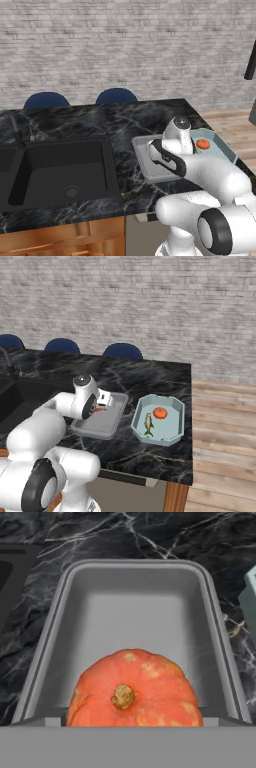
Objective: Place one squash and one fish in each tupperware on the nearby counter, to pack two identical lunches.
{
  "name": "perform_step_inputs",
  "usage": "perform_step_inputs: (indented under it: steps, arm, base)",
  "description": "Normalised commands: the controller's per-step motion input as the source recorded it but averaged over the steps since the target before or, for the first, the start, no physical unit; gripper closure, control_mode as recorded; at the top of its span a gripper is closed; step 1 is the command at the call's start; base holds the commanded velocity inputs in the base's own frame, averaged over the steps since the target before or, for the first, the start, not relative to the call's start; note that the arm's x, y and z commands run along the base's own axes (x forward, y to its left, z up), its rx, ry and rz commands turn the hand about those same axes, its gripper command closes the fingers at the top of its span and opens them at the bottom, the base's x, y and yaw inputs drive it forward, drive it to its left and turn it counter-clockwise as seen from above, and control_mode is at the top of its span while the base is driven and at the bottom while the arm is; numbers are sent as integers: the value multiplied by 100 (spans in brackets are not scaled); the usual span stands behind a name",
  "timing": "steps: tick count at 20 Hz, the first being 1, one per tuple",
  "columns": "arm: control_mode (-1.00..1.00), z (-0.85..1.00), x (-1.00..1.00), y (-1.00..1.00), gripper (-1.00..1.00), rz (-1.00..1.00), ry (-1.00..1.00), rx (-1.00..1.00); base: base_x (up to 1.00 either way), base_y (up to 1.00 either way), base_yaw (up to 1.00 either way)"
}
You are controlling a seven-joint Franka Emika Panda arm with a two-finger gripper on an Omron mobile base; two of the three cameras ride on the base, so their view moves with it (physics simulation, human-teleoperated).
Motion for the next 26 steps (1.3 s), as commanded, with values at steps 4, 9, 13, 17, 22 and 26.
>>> perform_step_inputs:
  steps: [4, 9, 13, 17, 22, 26]
  arm:
    - [-100, -26, 62, 0, 100, 0, 2, 0]
    - [-100, -24, 50, 0, 100, 0, 5, 0]
    - [-100, -29, 41, 0, 100, 0, 6, 0]
    - [-100, -37, 41, 0, 100, 0, 2, 0]
    - [-100, -33, 34, 0, -100, 0, 0, 0]
    - [-100, -7, 12, 0, -100, 0, 2, 0]
  base:
    - [0, 0, 0]
    - [0, 0, 0]
    - [0, 0, 0]
    - [0, 0, 0]
    - [0, 0, 0]
    - [0, 0, 0]
